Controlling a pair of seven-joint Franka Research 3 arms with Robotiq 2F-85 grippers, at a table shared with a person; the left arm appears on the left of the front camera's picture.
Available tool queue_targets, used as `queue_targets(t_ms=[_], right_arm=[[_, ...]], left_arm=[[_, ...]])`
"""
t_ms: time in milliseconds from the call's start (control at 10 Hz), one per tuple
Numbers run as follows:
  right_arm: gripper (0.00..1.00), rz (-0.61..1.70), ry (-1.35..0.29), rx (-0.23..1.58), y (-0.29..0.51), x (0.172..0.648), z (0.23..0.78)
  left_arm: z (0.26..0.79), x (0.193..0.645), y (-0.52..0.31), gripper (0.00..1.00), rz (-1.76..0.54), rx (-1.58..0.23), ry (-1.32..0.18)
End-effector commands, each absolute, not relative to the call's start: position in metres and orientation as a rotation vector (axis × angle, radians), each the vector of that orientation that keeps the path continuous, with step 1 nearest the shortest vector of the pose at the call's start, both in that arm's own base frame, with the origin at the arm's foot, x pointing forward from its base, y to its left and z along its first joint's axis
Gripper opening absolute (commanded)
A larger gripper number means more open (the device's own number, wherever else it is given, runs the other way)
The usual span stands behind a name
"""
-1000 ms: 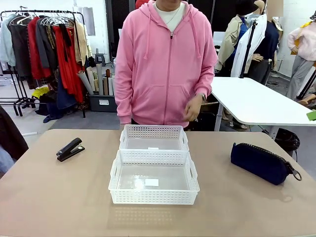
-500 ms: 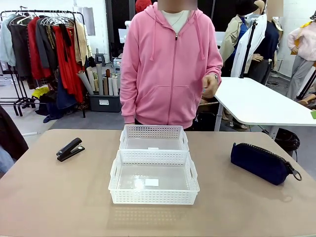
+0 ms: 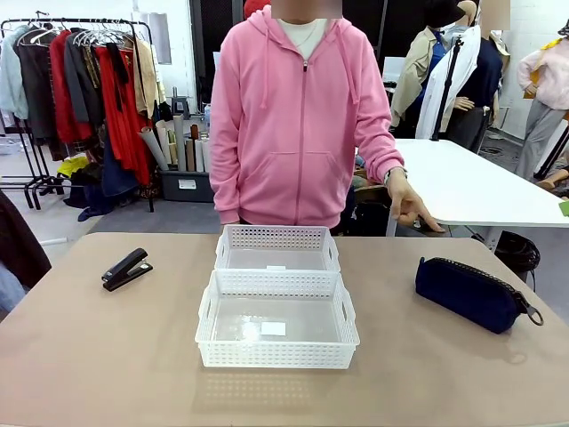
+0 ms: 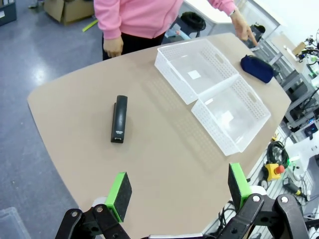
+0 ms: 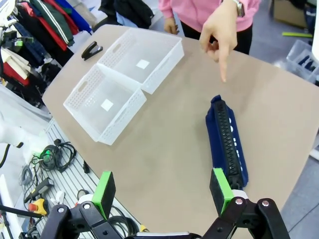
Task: Distribute items into two baskets.
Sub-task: Pick up the Pencil pouch that the person points to.
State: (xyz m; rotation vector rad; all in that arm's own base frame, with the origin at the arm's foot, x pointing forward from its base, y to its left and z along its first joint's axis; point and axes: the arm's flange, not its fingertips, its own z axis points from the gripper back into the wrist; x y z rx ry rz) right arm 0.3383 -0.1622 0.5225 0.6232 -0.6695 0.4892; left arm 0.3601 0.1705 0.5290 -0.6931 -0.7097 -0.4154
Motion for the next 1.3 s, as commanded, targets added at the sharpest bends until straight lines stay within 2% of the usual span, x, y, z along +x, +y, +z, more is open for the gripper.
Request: queue_targets(t_ms=[0,1000,1200], right_arm=[[1.00,0.486,-0.674,0.628,-0.162,0.339,0.523],[1.00,0.485,-0.662,0.615,-0.162,0.338,0.522],[1.00,0.574,-0.623,0.577,-0.139,0.372,0.525]], left_arm=[[0.529,0.359,0.172,1.00,-0.418,-0.710,-0.717],[0.529,0.359,0.172,1.00,-0.418,-0.710,-0.717],[0.529,0.359,0.172,1.00,-0.418,-0.710,-0.717]])
